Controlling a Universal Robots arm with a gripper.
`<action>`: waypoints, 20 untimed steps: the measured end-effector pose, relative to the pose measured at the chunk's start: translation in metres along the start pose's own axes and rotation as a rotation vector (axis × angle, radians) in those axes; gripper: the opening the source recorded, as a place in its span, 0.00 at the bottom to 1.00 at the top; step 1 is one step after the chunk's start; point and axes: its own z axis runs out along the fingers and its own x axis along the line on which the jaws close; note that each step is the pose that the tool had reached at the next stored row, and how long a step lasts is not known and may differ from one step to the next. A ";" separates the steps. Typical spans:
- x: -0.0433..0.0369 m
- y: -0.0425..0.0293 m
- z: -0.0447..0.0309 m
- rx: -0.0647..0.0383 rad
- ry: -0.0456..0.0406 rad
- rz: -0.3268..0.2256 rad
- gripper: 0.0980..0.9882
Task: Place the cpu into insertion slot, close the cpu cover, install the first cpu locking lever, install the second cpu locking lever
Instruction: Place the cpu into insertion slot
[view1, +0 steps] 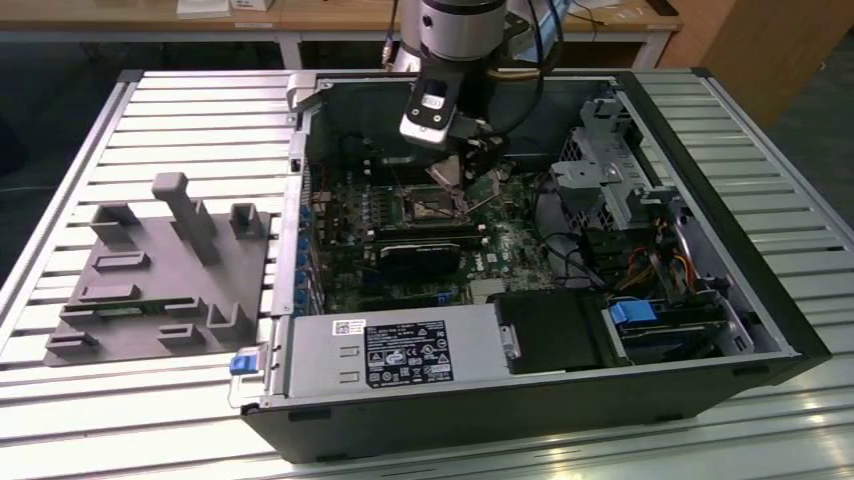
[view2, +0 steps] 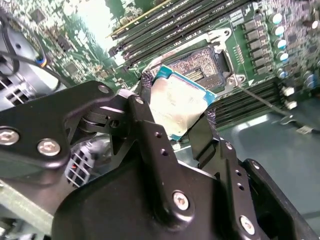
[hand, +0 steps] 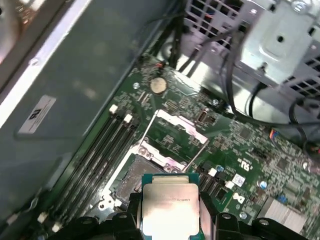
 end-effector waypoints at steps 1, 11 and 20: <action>0.0000 0.0000 0.0003 0.000 -0.0018 0.020 0.50; 0.0000 -0.0003 0.0032 -0.002 -0.0190 0.200 0.50; -0.0001 -0.0006 0.0058 -0.003 -0.0345 0.362 0.50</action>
